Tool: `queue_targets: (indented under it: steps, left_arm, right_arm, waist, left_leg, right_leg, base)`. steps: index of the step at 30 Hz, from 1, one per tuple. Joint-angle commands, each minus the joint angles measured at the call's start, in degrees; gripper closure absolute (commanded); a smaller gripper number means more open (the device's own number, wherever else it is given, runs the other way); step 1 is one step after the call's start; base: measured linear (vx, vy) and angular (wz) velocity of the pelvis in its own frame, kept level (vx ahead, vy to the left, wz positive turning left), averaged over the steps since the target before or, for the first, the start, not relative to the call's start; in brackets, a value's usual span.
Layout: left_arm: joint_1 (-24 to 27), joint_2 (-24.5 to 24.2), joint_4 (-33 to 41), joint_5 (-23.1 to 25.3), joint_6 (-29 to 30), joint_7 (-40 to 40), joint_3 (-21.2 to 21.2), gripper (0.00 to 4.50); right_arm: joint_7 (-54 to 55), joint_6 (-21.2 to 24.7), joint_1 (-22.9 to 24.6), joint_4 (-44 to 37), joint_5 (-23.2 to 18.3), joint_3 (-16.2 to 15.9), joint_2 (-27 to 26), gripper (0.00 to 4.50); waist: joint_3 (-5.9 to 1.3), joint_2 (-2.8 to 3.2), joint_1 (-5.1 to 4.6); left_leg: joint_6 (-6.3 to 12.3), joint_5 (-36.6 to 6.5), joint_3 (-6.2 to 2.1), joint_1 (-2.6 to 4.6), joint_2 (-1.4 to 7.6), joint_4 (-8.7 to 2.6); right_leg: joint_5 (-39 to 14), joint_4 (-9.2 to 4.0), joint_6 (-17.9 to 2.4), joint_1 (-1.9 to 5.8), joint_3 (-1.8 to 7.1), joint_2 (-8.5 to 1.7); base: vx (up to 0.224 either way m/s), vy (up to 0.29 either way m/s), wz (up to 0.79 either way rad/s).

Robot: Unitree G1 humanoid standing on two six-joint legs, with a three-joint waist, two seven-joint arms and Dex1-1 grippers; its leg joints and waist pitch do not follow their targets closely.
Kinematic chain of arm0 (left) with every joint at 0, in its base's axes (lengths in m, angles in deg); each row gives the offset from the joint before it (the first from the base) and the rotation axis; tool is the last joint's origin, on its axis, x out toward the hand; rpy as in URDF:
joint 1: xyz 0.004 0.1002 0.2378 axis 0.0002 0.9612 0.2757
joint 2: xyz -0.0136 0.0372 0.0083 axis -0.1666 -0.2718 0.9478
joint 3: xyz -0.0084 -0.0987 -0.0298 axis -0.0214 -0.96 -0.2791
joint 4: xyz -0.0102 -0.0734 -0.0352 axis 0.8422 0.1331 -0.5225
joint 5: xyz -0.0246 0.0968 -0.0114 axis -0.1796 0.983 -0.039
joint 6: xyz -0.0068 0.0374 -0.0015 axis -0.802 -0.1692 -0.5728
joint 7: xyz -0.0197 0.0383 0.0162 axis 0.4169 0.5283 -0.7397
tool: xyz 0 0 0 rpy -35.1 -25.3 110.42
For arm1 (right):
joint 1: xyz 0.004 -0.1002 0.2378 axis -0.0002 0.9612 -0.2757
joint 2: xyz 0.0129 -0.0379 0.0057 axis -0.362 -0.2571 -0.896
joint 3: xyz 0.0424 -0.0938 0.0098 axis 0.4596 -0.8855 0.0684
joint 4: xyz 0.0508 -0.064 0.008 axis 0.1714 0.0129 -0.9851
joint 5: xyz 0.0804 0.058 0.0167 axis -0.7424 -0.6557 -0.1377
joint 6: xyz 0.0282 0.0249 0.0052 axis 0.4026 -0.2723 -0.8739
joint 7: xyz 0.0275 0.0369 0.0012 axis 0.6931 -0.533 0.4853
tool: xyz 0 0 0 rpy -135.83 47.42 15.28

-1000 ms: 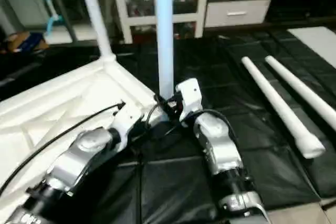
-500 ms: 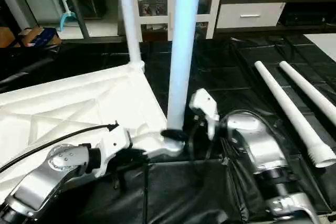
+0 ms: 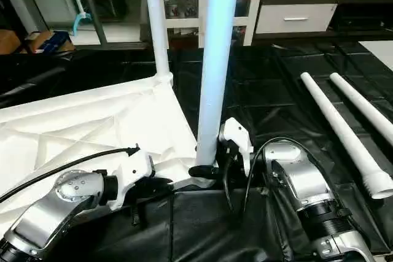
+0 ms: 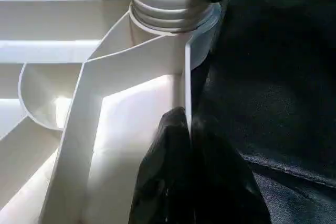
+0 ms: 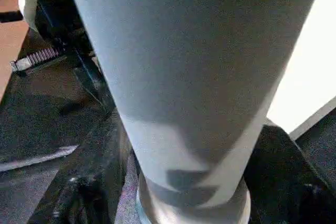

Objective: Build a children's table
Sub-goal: Rotate leg to tighten

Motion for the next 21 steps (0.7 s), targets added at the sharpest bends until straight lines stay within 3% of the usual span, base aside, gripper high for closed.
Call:
queue_targets:
  steps: [1,2,7,10,13,14,15,19,20,21]
  left_arm:
    - [0.66,-0.58,0.74,-0.5,0.85,1.37,1.29,4.5]
    - [0.73,-0.68,0.91,-0.64,1.04,1.56,1.31,4.5]
    - [0.65,-0.68,1.15,-0.57,2.03,1.45,1.54,4.5]
    - [-0.61,1.15,-0.44,0.46,3.15,-1.05,1.39,4.5]
    - [-3.31,5.14,-4.43,2.94,4.65,-7.41,0.46,4.5]
    - [-4.3,6.59,-5.93,3.72,5.11,-9.68,0.08,4.5]
    - [-5.75,8.64,-8.05,4.83,5.94,-12.92,-0.43,4.5]
    - [-8.62,13.92,-12.24,6.13,9.15,-21.31,-2.97,4.5]
    - [-10.72,17.51,-15.37,6.53,10.06,-27.56,-5.67,4.5]
    - [-10.72,17.51,-15.37,6.53,10.06,-27.56,-5.67,4.5]
  right_arm:
    - [-0.78,0.54,-0.93,-0.96,-0.37,-0.24,0.35,1.79]
    - [-1.03,0.74,-0.85,-1.12,-0.51,-0.2,0.55,2.1]
    - [0.98,0.76,-0.98,-0.79,-0.43,0.97,-0.49,2.39]
    - [8.11,-0.97,-1.84,1.42,2.2,1.55,-3.44,2.44]
    - [18.93,-1.22,-2.64,4.77,5.58,2.27,-7.63,2.51]
    - [21.97,-0.91,-2.74,5.48,6.17,2.57,-9.06,2.51]
    - [26.49,-0.2,-2.82,6.33,6.91,3.06,-11.32,2.54]
    - [38.23,0.96,-3.24,8.36,8.93,4.69,-16.59,2.56]
    - [45.88,1.05,-3.6,9.96,10.24,5.98,-20.2,2.57]
    - [45.88,1.05,-3.6,9.96,10.24,5.98,-20.2,2.57]
  waist:
    - [-3.11,-1.13,-0.1]
    - [-3.12,-1.11,-0.09]
    - [-3.07,-1.08,-0.18]
    - [-2.87,-1.18,-0.61]
    - [-2.78,-1.17,-1.14]
    - [-2.63,-1.43,-1.46]
    - [-2.77,-1.06,-1.51]
    - [-2.62,-1.16,-2.29]
    - [-2.6,-0.74,-2.46]
    - [-2.5,-0.83,-2.69]
  left_leg:
    - [4.58,-10.25,-1.71,0.61,3.54,-4.21]
    - [4.47,-10.44,-1.72,0.63,3.55,-4.22]
    - [3.75,-11.18,-1.76,0.64,3.54,-4.29]
    - [2.56,-12.75,-1.81,0.5,3.39,-4.48]
    - [0.92,-15.37,-1.96,0.76,3.3,-4.62]
    - [0.45,-16.04,-1.87,0.69,3.15,-4.62]
    - [-0.28,-17.4,-2.06,1.1,3.05,-4.56]
    - [-1.37,-20.29,-2.44,0.87,3.03,-4.87]
    - [-1.5,-22.03,-2.49,1.12,2.85,-4.78]
    - [-1.48,-22.38,-2.42,1.04,2.76,-4.75]
  right_leg:
    - [-14.15,-3.25,-13.18,2.3,2.36,-3.03]
    - [-14.4,-3.27,-13.11,2.3,2.37,-3.03]
    - [-15.2,-3.33,-12.69,2.22,2.43,-3.0]
    - [-17.52,-3.56,-12.12,2.16,2.4,-2.97]
    - [-21.42,-3.98,-10.93,1.94,2.31,-2.94]
    - [-22.82,-4.22,-10.35,1.73,2.41,-2.9]
    - [-24.48,-4.39,-9.77,1.58,2.26,-2.96]
    - [-26.37,-4.8,-8.22,1.57,2.0,-2.94]
    - [-28.39,-5.14,-7.47,1.26,1.89,-2.93]
    - [-28.96,-5.39,-7.25,1.18,1.82,-2.89]
  base:
    - [0.0,0.0,0.0]
    - [0.0,0.0,0.0]
    - [0.0,0.0,0.0]
    - [0.0,0.0,0.0]
    - [0.0,0.0,0.0]
    - [0.0,0.0,0.0]
    - [0.0,0.0,0.0]
    - [0.0,0.0,0.0]
    - [0.0,0.0,0.0]
    - [0.0,0.0,0.0]
